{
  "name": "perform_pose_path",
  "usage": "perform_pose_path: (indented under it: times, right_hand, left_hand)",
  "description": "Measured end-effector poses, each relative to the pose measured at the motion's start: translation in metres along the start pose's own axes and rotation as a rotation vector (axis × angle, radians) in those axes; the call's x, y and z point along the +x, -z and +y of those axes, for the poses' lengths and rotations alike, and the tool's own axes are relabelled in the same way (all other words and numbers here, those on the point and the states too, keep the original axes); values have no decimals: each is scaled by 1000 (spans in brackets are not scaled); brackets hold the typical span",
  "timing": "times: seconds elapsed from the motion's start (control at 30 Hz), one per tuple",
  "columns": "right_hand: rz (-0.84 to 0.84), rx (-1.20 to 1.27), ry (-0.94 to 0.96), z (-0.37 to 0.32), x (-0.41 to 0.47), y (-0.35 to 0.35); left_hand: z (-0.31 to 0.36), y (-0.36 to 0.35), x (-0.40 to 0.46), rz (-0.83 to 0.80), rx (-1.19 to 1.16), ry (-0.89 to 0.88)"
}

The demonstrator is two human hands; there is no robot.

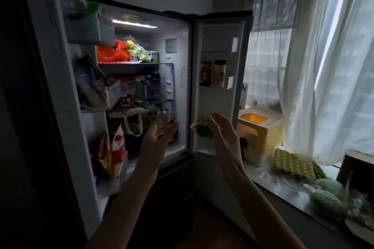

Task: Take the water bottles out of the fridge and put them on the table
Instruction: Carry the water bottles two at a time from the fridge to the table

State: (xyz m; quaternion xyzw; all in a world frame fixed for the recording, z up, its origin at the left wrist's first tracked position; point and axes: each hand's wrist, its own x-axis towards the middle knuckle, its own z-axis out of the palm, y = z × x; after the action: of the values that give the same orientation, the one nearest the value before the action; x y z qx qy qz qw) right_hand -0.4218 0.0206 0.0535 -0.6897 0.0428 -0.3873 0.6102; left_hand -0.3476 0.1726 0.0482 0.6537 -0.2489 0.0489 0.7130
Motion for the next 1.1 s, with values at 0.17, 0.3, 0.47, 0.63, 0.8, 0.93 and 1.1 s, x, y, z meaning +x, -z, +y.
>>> perform_pose_path:
  times: [0.17,0.3,0.47,0.63,0.8,0.93,1.1]
  right_hand:
    - [-107,44,8,65,105,-15]
    - [-248,110,7,105,199,-35]
    - [-356,169,20,150,296,-79]
    - [-405,171,-8,211,366,-150]
    - [-413,227,-54,260,434,-222]
    - [-428,253,-78,286,489,-276]
    - [-478,269,-120,314,539,-352]
  left_hand:
    - [-44,-25,85,90,23,-28]
    - [-63,-40,159,241,14,6]
    - [-90,-38,242,379,24,54]
    - [-135,-6,328,546,10,59]
    - [-195,31,428,586,1,45]
    - [-225,60,499,631,20,39]
    - [-239,102,553,720,129,22]
